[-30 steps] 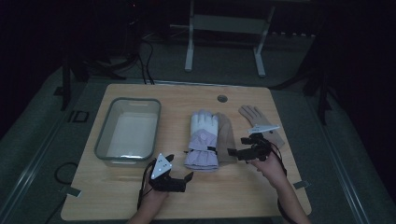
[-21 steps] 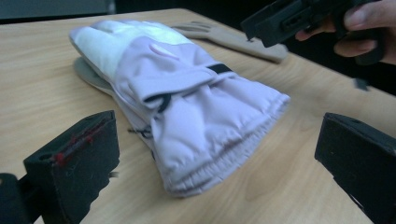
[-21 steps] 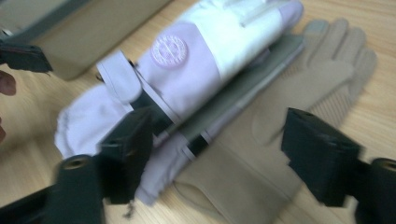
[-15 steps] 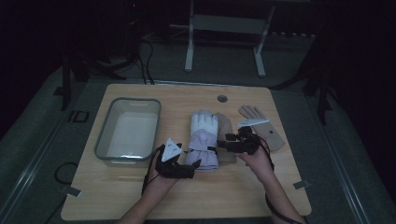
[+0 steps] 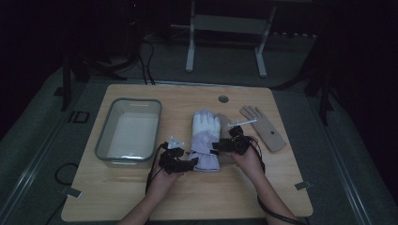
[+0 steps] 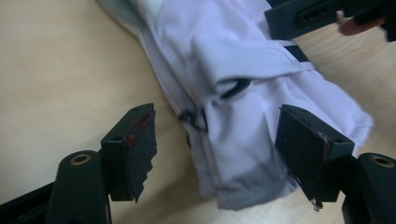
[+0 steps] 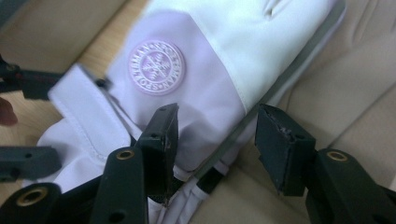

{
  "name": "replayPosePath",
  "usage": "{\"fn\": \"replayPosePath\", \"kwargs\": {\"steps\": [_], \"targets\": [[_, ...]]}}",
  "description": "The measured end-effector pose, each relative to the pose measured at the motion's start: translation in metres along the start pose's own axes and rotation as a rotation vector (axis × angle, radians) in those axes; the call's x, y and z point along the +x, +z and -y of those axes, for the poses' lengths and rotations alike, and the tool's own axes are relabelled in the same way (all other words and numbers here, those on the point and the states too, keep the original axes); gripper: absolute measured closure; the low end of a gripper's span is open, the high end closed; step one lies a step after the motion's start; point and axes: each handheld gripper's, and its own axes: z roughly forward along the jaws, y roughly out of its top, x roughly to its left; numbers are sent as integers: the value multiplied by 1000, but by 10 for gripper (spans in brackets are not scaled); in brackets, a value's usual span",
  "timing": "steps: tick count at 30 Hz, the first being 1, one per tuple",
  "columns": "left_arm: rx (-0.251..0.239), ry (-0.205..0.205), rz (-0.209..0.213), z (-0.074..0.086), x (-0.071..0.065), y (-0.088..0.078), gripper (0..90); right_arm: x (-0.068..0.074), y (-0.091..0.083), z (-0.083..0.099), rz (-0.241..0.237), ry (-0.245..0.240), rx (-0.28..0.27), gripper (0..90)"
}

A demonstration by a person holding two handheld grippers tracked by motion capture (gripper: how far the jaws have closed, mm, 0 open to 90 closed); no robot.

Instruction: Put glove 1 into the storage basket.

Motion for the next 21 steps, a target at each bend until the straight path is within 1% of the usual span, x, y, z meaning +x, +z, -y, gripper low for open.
{"fn": "replayPosePath", "kwargs": {"steps": [1, 2, 3, 4, 5, 6, 7, 8, 9, 10, 11, 12, 13, 14, 15, 16, 17, 19, 20, 21], "targets": [[0, 0, 0, 0, 0, 0, 294, 0, 0, 0, 0, 0, 0, 492], [8, -21, 19, 3, 2, 2, 294, -2, 3, 2, -7, 23, 19, 479], [8, -21, 19, 3, 2, 2, 294, -2, 5, 3, -5, 37, 37, 479], [17, -46, 27, 4, 3, 4, 294, -3, 7, 3, -16, 40, 51, 478], [24, -53, 33, 4, 3, 5, 294, -4, 8, 4, -25, 53, 64, 478], [24, -53, 33, 4, 3, 5, 295, -5, 10, 4, -31, 71, 80, 479], [43, -51, 49, 6, 4, 8, 304, -6, 12, 4, -38, 80, 92, 478], [51, -49, 53, 6, 5, 9, 323, -7, 13, 5, -45, 88, 101, 477], [51, -49, 53, 6, 5, 9, 323, -8, 15, 5, -51, 92, 103, 478], [55, -55, 74, 7, 7, 11, 329, -8, 16, 6, -54, 90, 104, 478], [55, -55, 74, 7, 7, 11, 361, -8, 16, 6, -54, 90, 104, 478], [60, -69, 93, 8, 9, 13, 384, -6, 17, 6, -54, 73, 102, 526], [63, -74, 118, 10, 10, 14, 404, -6, 17, 6, -57, 73, 105, 542], [65, -72, 132, 10, 10, 15, 459, -5, 18, 6, -58, 67, 107, 555], [65, -72, 132, 10, 10, 15, 464, -5, 18, 6, -58, 67, 107, 555], [73, -81, 153, 11, 11, 17, 481, -4, 19, 6, -65, 65, 116, 591], [78, -84, 166, 11, 12, 18, 492, -5, 20, 6, -70, 62, 120, 602], [81, -88, 171, 11, 12, 18, 514, -6, 21, 5, -83, 66, 125, 635], [88, -93, 180, 10, 13, 19, 514, -6, 21, 5, -83, 66, 125, 635], [90, -83, 181, 10, 13, 18, 549, -6, 21, 5, -87, 63, 121, 657]]}}
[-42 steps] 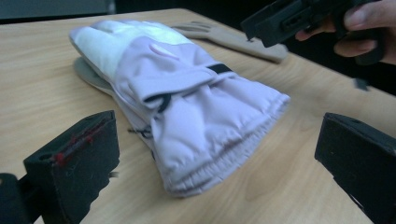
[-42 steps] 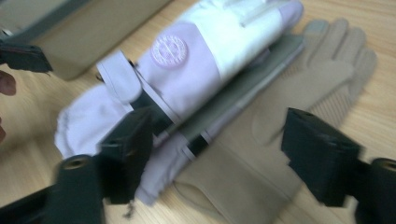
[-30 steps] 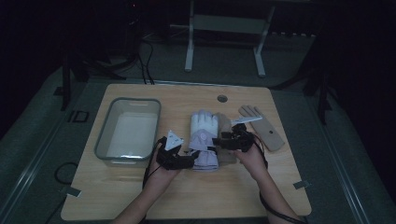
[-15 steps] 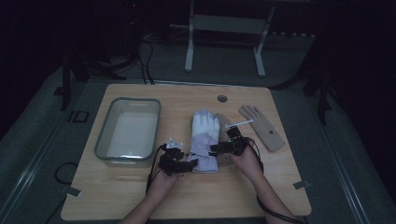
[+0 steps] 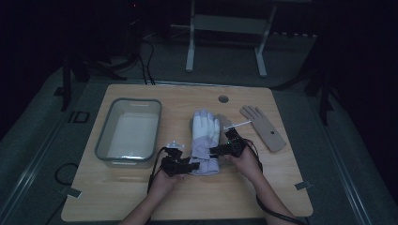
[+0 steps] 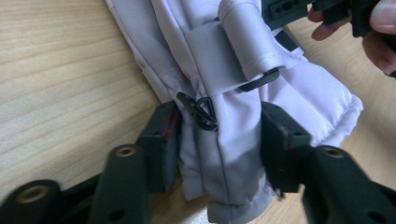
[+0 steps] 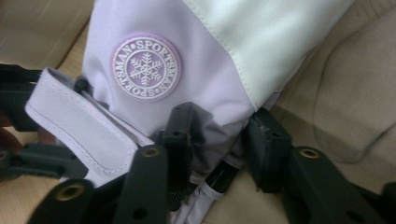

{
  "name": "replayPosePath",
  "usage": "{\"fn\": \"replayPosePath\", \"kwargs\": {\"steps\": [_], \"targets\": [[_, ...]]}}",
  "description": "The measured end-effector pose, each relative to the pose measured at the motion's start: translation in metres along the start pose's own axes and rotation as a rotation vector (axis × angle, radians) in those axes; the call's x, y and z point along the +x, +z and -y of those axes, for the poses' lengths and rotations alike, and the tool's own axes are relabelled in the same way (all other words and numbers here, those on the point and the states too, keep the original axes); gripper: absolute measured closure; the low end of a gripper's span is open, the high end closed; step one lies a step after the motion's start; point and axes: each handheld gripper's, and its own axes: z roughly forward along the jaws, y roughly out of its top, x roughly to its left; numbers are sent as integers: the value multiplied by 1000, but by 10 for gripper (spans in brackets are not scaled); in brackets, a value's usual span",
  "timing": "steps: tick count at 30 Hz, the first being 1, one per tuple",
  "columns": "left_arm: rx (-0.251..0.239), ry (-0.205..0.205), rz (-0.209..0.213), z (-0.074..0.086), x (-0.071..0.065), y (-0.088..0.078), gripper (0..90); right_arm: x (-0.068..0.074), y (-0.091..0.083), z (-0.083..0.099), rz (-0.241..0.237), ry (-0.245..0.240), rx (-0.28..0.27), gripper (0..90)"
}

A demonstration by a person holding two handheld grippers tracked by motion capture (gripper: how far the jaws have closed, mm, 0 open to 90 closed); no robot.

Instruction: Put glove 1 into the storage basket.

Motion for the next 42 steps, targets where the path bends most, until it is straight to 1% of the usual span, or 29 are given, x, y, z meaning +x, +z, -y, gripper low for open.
{"fn": "replayPosePath", "kwargs": {"steps": [1, 2, 4, 5, 6, 7, 8, 9, 10, 11, 13, 14, 17, 18, 20, 23, 25, 28, 30, 31, 34, 38, 39, 40, 41, 42], "targets": [[-2, 10, -8, 0, -1, 0, 610, 3, 0, 1, 8, -2, -14, 711], [-9, 24, -26, 0, -5, -1, 637, 4, 0, 2, 13, -5, -21, 725], [-12, 29, -33, 0, -6, -2, 674, 6, -1, 3, 27, -14, -33, 756], [-14, 26, -35, 0, -7, -3, 674, 6, -1, 3, 27, -14, -33, 756], [-14, 30, -42, -1, -9, -4, 695, 9, -4, 3, 35, -18, -48, 775], [-15, 28, -41, -1, -10, -5, 702, 10, -5, 3, 44, -30, -50, 783], [-15, 28, -41, -1, -10, -5, 707, 10, -5, 3, 44, -30, -50, 783], [-14, 20, -28, -2, -12, -7, 710, 14, -8, 3, 55, -34, -62, 790], [-23, 15, -26, -3, -13, -10, 711, 15, -10, 3, 58, -40, -64, 790], [-26, 12, -20, -5, -13, -12, 714, 17, -12, 3, 53, -37, -80, 791], [-27, 17, -19, -7, -15, -15, 714, 18, -14, 2, 51, -36, -86, 791], [-37, 20, -19, -9, -16, -19, 714, 22, -21, 0, 46, -40, -110, 791], [-45, 44, -22, -19, -19, -31, 714, 29, -28, -4, 51, -59, -131, 790], [-45, 44, -22, -19, -19, -31, 715, 32, -31, -6, 53, -64, -140, 789], [-52, 58, -28, -25, -21, -37, 715, 35, -34, -9, 53, -73, -151, 790], [-52, 55, -19, -29, -20, -43, 715, 39, -39, -14, 52, -76, -158, 790], [-49, 55, -13, -31, -19, -45, 715, 41, -40, -17, 50, -82, -163, 789], [-50, 77, -30, -36, -19, -51, 715, 45, -40, -22, 56, -97, -163, 789], [-49, 79, -29, -37, -19, -53, 714, 48, -41, -25, 58, -99, -168, 789], [-55, 86, -31, -40, -18, -57, 714, 49, -41, -27, 57, -104, -172, 789], [-59, 94, -33, -44, -15, -64, 714, 54, -43, -33, 56, -114, -180, 789], [-65, 95, -32, -48, -10, -73, 714, 62, -43, -42, 57, -128, -183, 789], [-65, 95, -32, -48, -10, -73, 714, 62, -43, -42, 57, -128, -183, 789], [-68, 99, -34, -49, -8, -79, 714, 67, -42, -47, 53, -134, -189, 789], [-68, 99, -34, -49, -8, -79, 714, 67, -42, -47, 53, -134, -189, 789], [-68, 104, -37, -50, -6, -82, 714, 69, -42, -49, 53, -138, -189, 789]]}}
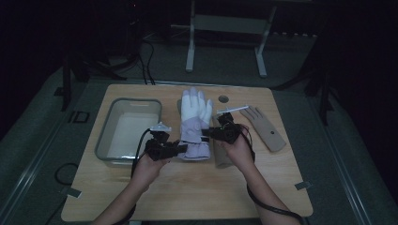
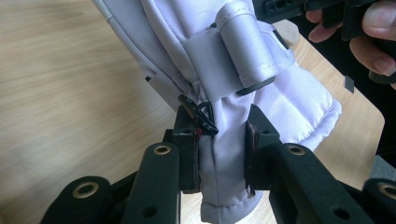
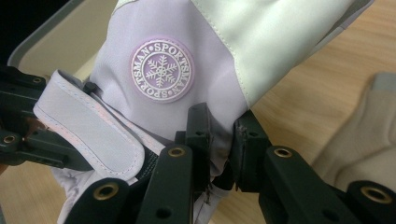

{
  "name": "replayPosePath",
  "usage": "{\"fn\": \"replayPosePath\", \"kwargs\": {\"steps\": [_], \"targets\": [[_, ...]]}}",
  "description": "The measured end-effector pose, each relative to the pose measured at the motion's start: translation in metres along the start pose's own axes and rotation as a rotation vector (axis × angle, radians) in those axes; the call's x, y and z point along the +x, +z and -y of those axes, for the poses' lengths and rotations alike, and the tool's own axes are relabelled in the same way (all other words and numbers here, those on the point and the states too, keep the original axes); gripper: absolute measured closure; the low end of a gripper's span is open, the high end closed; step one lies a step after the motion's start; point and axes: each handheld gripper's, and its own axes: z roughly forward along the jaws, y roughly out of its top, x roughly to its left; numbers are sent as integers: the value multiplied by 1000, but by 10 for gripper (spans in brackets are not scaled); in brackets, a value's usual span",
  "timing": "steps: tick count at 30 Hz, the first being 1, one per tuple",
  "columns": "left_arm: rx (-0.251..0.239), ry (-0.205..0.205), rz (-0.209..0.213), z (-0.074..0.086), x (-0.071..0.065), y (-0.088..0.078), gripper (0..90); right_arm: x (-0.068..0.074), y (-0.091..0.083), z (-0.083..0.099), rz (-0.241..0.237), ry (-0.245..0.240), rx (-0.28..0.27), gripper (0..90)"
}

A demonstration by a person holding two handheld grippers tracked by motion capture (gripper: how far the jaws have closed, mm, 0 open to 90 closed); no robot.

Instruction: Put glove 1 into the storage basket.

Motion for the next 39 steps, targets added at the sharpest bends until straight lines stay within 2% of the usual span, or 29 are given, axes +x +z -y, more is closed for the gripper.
{"fn": "replayPosePath", "kwargs": {"steps": [3, 5, 7, 15, 17, 22, 26, 27, 31, 32, 39], "targets": [[6, 11, -4, -3, 6, -11, 714, 9, 4, -10, -8, -14, -4, 789], [5, 7, 1, -3, 9, -14, 714, 11, 4, -11, -10, -16, -5, 790], [0, 5, 1, -4, 15, -24, 714, 19, 8, -18, -20, -25, -12, 790], [-12, 29, -24, -3, 31, -51, 713, 44, 25, -40, -39, -57, -15, 789], [-12, 24, -32, -1, 40, -63, 713, 49, 31, -45, -49, -64, -6, 789], [-8, 21, -48, 1, 52, -77, 713, 62, 45, -54, -62, -72, -7, 790], [1, 27, -70, 2, 66, -96, 713, 78, 61, -67, -75, -81, 2, 789], [1, 27, -70, 2, 66, -96, 712, 78, 61, -67, -75, -81, 2, 789], [5, 21, -93, 3, 80, -115, 713, 93, 79, -82, -106, -87, 13, 790], [5, 21, -93, 3, 80, -115, 713, 93, 79, -82, -106, -87, 13, 790], [16, -12, -97, 12, 110, -137, 712, 115, 109, -97, -117, -102, 28, 790]]}}
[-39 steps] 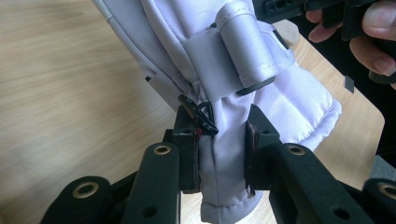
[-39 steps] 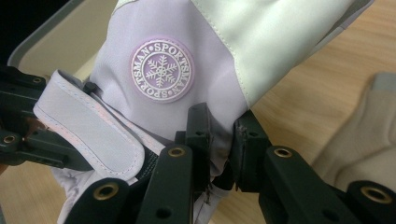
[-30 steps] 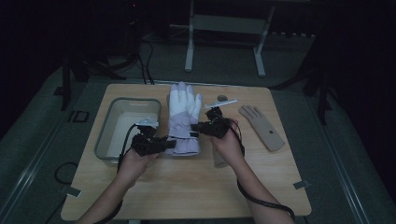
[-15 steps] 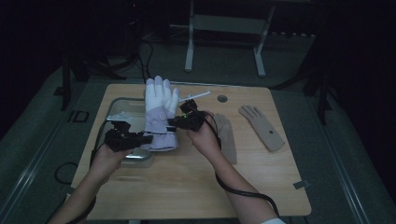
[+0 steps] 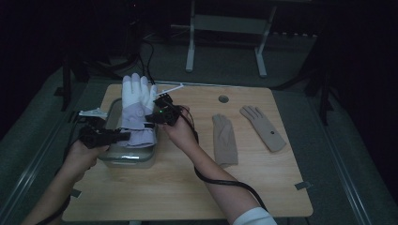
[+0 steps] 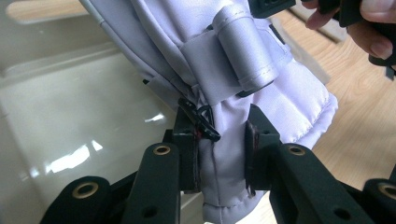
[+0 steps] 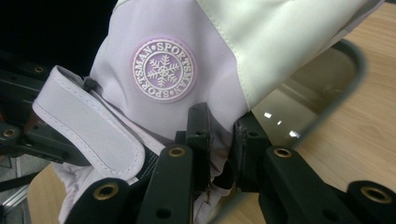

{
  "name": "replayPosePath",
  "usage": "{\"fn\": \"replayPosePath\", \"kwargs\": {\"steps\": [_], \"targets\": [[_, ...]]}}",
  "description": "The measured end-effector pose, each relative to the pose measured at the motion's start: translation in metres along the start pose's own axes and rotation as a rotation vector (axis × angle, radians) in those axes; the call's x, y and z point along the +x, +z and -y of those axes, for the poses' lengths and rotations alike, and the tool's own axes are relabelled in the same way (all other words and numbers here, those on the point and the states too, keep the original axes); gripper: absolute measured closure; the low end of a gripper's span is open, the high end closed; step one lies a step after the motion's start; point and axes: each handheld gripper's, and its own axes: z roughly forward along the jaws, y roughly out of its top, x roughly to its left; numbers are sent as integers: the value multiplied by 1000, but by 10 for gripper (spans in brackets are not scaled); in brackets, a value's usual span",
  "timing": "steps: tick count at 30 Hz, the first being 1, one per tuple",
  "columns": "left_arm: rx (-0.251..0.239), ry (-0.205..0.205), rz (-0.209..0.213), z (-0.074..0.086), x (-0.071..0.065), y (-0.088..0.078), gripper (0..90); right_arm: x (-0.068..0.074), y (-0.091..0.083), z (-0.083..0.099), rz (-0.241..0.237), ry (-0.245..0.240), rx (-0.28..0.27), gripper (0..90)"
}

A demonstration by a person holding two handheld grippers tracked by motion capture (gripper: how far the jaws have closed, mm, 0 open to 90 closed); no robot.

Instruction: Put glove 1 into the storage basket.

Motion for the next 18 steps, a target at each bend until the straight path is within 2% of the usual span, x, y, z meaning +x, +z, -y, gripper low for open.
{"fn": "replayPosePath", "kwargs": {"steps": [4, 6, 12, 18], "targets": [[31, -30, 9, 10, 16, -1, 712, 4, 20, -1, -23, 9, 27, 791], [49, -43, 5, 15, 20, 1, 712, 5, 29, 2, -18, 7, 42, 791], [113, -86, 5, 27, 27, 11, 711, 2, 50, 15, -22, 29, 93, 792], [152, -125, 0, 33, 29, 18, 706, 2, 60, 24, -16, 52, 141, 796]]}}
